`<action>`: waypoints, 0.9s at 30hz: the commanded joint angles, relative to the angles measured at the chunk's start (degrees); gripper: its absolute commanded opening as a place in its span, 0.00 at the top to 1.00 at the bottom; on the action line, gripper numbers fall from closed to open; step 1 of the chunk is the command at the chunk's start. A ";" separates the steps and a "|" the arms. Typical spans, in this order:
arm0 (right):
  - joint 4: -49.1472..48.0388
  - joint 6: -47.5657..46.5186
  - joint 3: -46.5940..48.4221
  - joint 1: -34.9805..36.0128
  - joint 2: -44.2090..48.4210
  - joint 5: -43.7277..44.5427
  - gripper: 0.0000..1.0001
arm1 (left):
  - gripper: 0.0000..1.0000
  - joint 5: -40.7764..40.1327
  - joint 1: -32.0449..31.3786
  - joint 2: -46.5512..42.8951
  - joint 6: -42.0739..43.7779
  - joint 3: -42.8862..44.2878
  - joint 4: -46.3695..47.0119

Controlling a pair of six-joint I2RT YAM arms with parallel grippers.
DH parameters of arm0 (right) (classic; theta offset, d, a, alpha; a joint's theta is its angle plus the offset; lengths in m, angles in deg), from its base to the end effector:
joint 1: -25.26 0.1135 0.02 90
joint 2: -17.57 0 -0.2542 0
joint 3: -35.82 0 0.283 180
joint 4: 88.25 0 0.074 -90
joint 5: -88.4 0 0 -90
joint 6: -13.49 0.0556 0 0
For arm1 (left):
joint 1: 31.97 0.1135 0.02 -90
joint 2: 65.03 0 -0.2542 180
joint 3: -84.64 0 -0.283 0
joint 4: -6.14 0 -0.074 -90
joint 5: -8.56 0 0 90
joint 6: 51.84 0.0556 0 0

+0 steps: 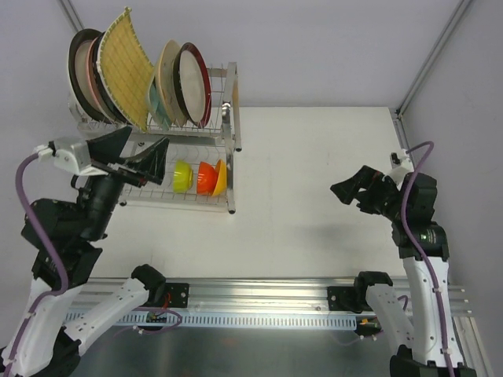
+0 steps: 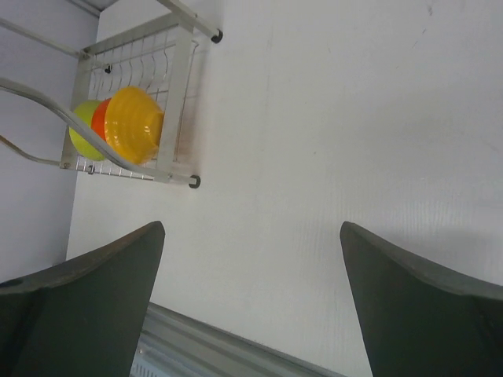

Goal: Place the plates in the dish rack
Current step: Insert the plate into the dish rack

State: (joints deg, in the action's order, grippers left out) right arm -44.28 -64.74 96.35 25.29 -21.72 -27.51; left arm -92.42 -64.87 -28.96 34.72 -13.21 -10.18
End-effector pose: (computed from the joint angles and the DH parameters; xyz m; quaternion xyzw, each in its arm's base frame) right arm 0.2014 0.0244 0.3291 -0.0405 0.8198 0.2412 0.5178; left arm 0.1086 -0.0576 0.5308 0.0470 0.5041 -0.2229 0.8330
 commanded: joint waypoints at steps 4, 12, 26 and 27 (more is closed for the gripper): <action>12.55 -7.98 12.08 1.10 6.05 10.08 0.00 | 0.01 -1.31 0.21 -12.84 -5.08 -6.88 -11.21; 14.60 -13.17 11.57 5.76 14.93 22.74 0.01 | 0.01 -9.84 0.30 -27.10 -4.82 -13.21 -27.10; 10.55 -16.07 0.58 9.54 32.16 30.82 0.01 | 0.01 -22.94 0.30 -45.13 -9.12 -20.25 -39.24; 10.55 -16.16 0.31 9.81 32.60 31.36 0.00 | 0.01 -23.29 0.21 -45.21 -10.00 -20.60 -39.60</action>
State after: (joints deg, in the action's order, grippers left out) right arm -31.61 -78.99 97.16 34.15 9.39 -0.39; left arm -111.63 -64.87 -64.78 27.66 -33.82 -47.40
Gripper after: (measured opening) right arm 0.994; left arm 0.990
